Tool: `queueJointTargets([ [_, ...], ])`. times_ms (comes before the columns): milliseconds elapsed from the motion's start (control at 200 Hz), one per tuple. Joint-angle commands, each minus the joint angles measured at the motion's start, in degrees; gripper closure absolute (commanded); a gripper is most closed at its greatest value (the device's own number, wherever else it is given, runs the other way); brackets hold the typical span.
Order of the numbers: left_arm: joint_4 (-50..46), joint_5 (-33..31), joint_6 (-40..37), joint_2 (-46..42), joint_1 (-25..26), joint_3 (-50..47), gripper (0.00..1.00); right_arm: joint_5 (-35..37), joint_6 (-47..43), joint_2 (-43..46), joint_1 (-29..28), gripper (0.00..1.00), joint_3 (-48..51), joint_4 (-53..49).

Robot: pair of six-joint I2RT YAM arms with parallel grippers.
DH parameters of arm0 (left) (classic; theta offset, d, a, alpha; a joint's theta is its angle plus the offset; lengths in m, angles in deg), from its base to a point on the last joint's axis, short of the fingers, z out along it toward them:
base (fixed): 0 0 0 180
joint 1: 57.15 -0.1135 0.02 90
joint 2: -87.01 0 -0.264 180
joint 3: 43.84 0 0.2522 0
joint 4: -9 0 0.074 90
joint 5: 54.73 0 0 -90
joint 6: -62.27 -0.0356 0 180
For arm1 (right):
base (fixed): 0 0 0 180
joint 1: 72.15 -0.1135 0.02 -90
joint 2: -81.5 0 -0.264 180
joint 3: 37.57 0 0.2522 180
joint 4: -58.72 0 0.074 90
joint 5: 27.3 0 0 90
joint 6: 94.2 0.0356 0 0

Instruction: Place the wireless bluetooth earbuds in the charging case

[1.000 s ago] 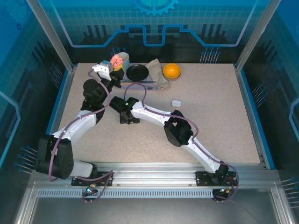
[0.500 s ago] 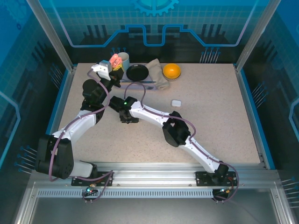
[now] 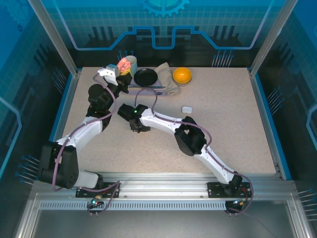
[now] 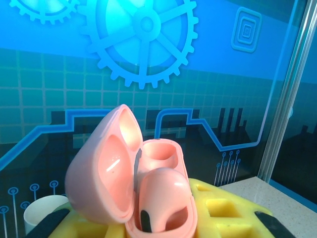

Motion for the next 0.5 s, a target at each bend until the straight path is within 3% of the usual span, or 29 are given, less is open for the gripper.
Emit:
queueJointTargets([
  [0, 1.4, 1.3, 1.2, 0.2, -0.8, -0.2, 1.0, 1.0, -2.0, 3.8, 0.8, 0.73, 4.3, 0.0],
  [180, 1.0, 2.0, 1.5, -0.1, -0.8, -0.3, 1.0, -0.9, -12.0, 9.4, 1.9, 0.73, 13.1, 5.9],
  [495, -0.1, 3.4, 2.0, -0.8, -0.8, -0.5, 1.0, -8.8, -31.5, 27.5, 7.6, 0.73, 41.3, 24.2],
])
